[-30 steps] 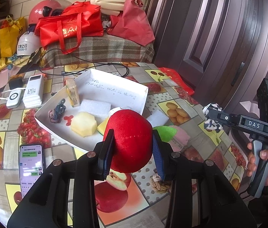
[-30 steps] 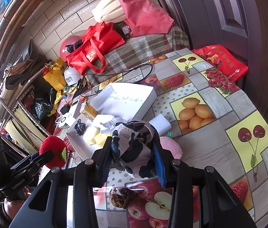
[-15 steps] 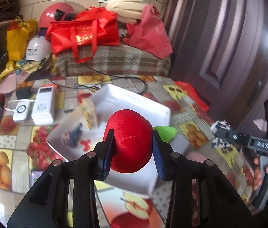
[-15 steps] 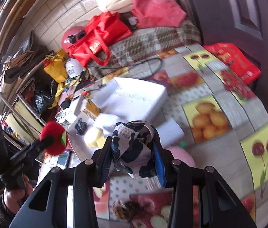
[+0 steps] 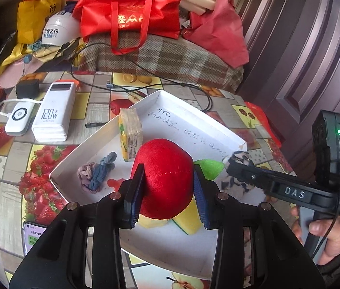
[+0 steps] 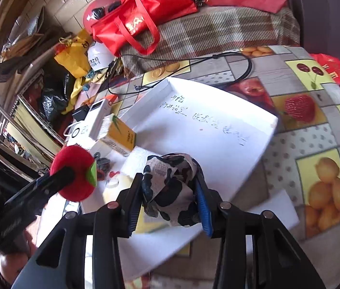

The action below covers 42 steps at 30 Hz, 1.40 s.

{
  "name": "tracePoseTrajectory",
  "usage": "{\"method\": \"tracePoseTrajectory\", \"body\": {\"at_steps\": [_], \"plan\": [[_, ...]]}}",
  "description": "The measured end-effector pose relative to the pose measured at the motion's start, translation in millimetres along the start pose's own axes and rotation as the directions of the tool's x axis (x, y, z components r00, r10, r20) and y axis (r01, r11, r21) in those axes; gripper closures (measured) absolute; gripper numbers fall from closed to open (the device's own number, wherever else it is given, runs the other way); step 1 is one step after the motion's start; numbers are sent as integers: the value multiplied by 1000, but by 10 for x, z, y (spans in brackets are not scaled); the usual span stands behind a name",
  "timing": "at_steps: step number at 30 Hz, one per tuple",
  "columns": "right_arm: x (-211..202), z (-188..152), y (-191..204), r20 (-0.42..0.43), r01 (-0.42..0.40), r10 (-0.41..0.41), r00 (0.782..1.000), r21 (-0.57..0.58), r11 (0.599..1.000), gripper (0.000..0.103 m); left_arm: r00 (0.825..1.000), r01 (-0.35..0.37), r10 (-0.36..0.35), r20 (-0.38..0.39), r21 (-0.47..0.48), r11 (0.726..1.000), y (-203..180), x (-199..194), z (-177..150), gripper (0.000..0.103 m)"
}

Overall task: Organize soft objects
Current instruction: 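Open both tools to drop the apple plush and cloth into the tray, then grasp the brown braided rope ring with left tool while right grasps the pink fluffy ball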

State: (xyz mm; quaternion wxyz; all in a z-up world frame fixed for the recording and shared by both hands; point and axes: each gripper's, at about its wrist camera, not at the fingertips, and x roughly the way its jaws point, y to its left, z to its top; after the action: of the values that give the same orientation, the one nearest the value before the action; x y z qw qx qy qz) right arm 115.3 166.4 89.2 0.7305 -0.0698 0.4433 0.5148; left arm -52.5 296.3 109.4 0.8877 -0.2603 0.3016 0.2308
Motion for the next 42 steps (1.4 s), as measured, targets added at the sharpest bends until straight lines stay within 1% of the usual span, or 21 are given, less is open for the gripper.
{"method": "tracePoseTrajectory", "body": {"at_steps": [4, 5, 7, 8, 9, 10, 11, 13, 15, 18, 24, 28, 31, 34, 36, 37, 38, 39, 40, 41, 42], "plan": [[142, 88, 25, -7, 10, -10, 1000, -5, 1000, 59, 1000, -25, 25, -2, -20, 999, 60, 80, -4, 65], [164, 99, 38, -3, 22, -22, 1000, -12, 1000, 54, 1000, -30, 30, -2, -23, 999, 74, 94, -4, 64], [188, 126, 54, 10, 32, -32, 999, -22, 999, 34, 999, -44, 44, -8, -28, 999, 100, 123, 5, 57], [178, 125, 64, 24, 29, -28, 999, -31, 999, 13, 998, -57, 57, -4, -32, 998, 113, 123, 9, 43], [176, 134, 73, 35, 28, -26, 999, -35, 999, 1, 997, -72, 72, 8, -36, 997, 125, 109, 8, 16], [153, 129, 78, 51, 30, -28, 998, -40, 999, 0, 997, -79, 80, 22, -38, 996, 135, 81, 3, 6], [126, 123, 85, 66, 34, -31, 997, -45, 998, 0, 996, -81, 83, 39, -41, 996, 141, 46, -1, 0], [85, 110, 89, 78, 49, -45, 996, -47, 998, 0, 993, -99, 101, 61, -40, 994, 141, -28, -11, 0], [25, 85, 80, 87, 45, -42, 995, -38, 998, 0, 991, -113, 115, 61, -40, 993, 128, -81, -32, 0], [-117, 15, 62, 108, 49, -46, 993, -28, 998, 0, 986, -154, 156, 53, -30, 988, 77, -155, -95, 0], [-500, -171, -45, 147, 60, -63, 987, 25, 998, 0, 987, -159, 158, 26, 28, 987, -117, -294, -244, 0], [-777, -377, -239, 139, 54, -68, 988, 102, 993, 0, 989, -143, 140, 38, 75, 987, -306, -432, -326, 0], [-965, -547, -375, 143, 69, -89, 986, 140, 988, 0, 992, -124, 120, 44, 110, 986, -438, -517, -414, 0], [-1201, -755, -559, 161, 98, -129, 978, 187, 977, 0, 997, -69, 65, 27, 154, 986, -589, -553, -555, 0], [-1372, -917, -738, 170, 124, -168, 971, 243, 962, 0, 999, 46, -43, -21, 185, 982, -695, -536, -687, 0], [-1421, -972, -800, 171, 132, -181, 969, 263, 956, 0, 994, 103, -94, -58, 201, 974, -756, -507, -769, 0], [-1491, -1069, -901, 172, 139, -195, 966, 292, 946, 0, 985, 153, -130, -112, 226, 962, -841, -453, -873, 0], [-1525, -1127, -958, 171, 138, -197, 965, 304, 942, 0, 976, 187, -150, -158, 255, 949, -931, -400, -965, 0], [-1560, -1205, -1018, 166, 138, -199, 966, 319, 938, 0, 969, 208, -158, -192, 284, 936, -1016, -363, -1050, 0], [-1591, -1280, -1065, 160, 146, -208, 965, 328, 933, 0, 960, 224, -151, -234, 330, 917, -1127, -307, -1176, 0], [-1618, -1373, -1112, 151, 161, -222, 963, 334, 929, 0, 957, 223, -133, -258, 363, 905, -1208, -265, -1267, 0]]}}
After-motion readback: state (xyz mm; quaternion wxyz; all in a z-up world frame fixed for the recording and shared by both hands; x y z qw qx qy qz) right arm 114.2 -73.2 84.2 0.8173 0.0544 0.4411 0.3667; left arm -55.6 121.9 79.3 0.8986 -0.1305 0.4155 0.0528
